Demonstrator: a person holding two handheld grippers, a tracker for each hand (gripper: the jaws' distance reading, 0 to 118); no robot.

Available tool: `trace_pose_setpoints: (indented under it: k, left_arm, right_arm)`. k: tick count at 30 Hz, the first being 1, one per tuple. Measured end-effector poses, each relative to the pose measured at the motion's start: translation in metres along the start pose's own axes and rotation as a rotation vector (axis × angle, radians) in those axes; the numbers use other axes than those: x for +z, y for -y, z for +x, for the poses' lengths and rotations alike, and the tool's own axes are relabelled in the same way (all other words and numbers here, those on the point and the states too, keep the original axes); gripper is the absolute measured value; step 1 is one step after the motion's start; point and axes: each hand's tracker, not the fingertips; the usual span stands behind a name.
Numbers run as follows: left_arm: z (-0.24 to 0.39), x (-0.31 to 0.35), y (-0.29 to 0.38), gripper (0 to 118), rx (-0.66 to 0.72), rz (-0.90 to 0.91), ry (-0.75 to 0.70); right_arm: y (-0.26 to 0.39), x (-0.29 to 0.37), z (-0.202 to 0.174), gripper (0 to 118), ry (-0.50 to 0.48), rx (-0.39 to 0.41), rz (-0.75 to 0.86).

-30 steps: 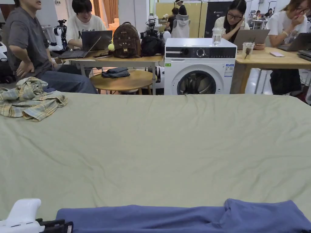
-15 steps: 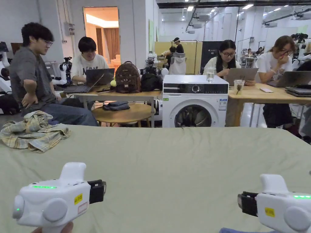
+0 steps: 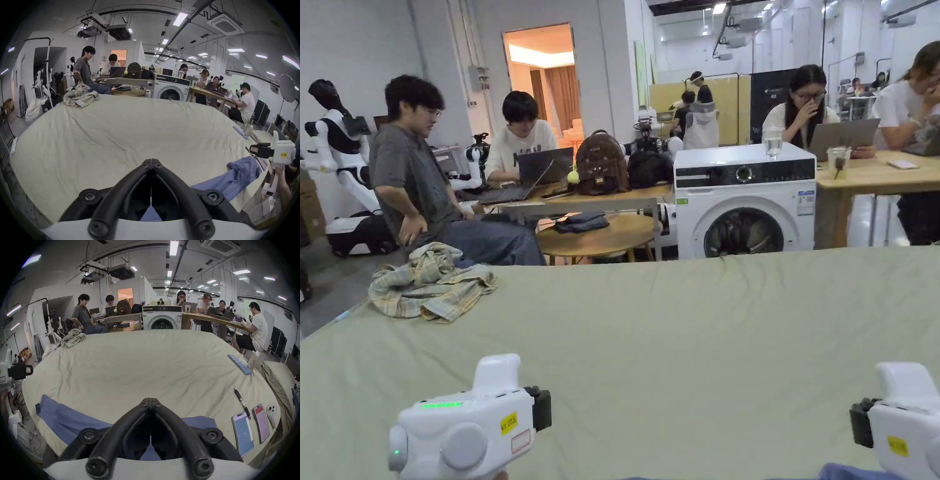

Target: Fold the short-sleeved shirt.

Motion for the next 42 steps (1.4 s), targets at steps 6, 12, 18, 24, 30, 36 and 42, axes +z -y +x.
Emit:
trace_pose_setpoints:
  k: [6, 12, 18, 24, 30, 36, 42]
  left_arm:
    - [-0.058, 0.006, 0.039, 60, 0.153, -0.133, 0.062]
    - [-0.106, 0.003, 0.103, 67, 0.584, -0.145, 0.357]
    - [-0.124, -0.016, 0.141, 67, 0.713, -0.205, 0.439]
    - [-0.11, -0.054, 0.159, 67, 0.792, -0.234, 0.545]
    - [-0.089, -0.072, 0.157, 8, 0.87, -0.277, 0.5]
    - [-0.107, -0.036, 0.131, 6, 0.922, -0.137, 0.408]
    - [-0.14, 0.019, 0.071, 6, 0.591, -0.12, 0.18]
  right_arm:
    - [0.007, 0.004, 0.006, 0, -0.022, -0.035, -0.008]
    - [0.01, 0.015, 0.005, 0, -0.06, -0.052, -0.014]
    - [0.006, 0.018, 0.007, 0, -0.072, -0.073, -0.019]
    - [0.008, 0.016, 0.007, 0, -0.08, -0.094, -0.032]
    - [0.018, 0.011, 0.012, 0, -0.08, -0.121, -0.066]
    - [0.022, 0.006, 0.019, 0, -0.083, -0.137, -0.084]
    - [0.025, -0.002, 0.018, 0, -0.112, -0.145, -0.087]
